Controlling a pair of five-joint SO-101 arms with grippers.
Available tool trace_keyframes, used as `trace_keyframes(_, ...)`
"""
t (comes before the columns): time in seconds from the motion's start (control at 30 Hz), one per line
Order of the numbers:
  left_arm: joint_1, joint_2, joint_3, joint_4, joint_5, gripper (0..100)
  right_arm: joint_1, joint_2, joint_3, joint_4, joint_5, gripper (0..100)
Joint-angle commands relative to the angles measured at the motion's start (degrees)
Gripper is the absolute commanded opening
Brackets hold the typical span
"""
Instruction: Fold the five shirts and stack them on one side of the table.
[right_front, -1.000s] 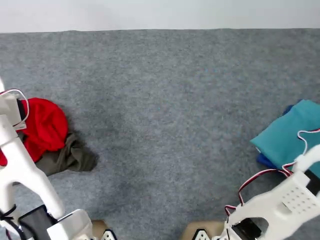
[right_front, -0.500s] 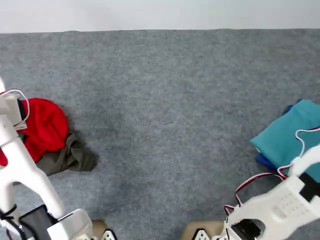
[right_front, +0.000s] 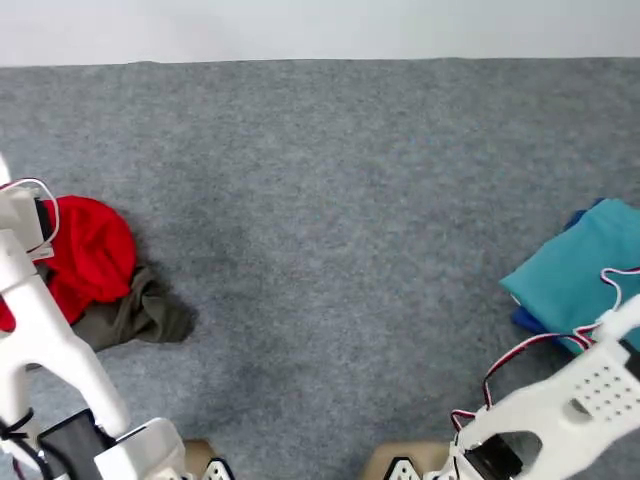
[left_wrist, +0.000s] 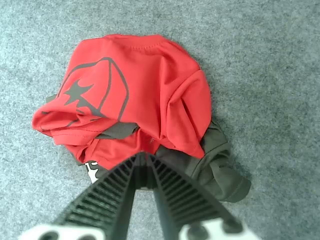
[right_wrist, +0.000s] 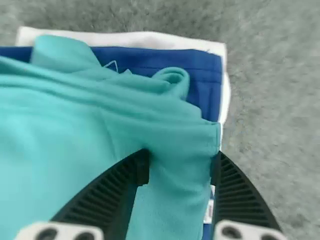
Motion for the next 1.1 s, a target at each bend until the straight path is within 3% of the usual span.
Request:
trace_keyframes(0.0, 0.00, -2.55, -0.48, 1.14, -0.62, 0, 0.22, -2.77, -7.65, 1.54, 0.18, 20.8)
trace_keyframes(0.3, 0.00, -2.55, -0.40, 1.14, -0.62, 0, -5.14, -11.91, -21.10, 11.47, 0.18, 20.8)
trace_keyframes(0.53, 0.00, -2.46, -0.31, 1.14, -0.62, 0, -7.16, -0.40, -20.22, 13.14, 0.18, 20.8)
trace_keyframes(0.7, 0.00, -2.20, -0.31, 1.14, -0.62, 0, -5.49, 9.19, -20.57, 6.64, 0.26, 20.8)
trace_keyframes(1.07, 0.00, -2.11, -0.31, 0.97, -0.70, 0, -9.36, 2.51, -39.38, 15.25, 0.09, 20.8)
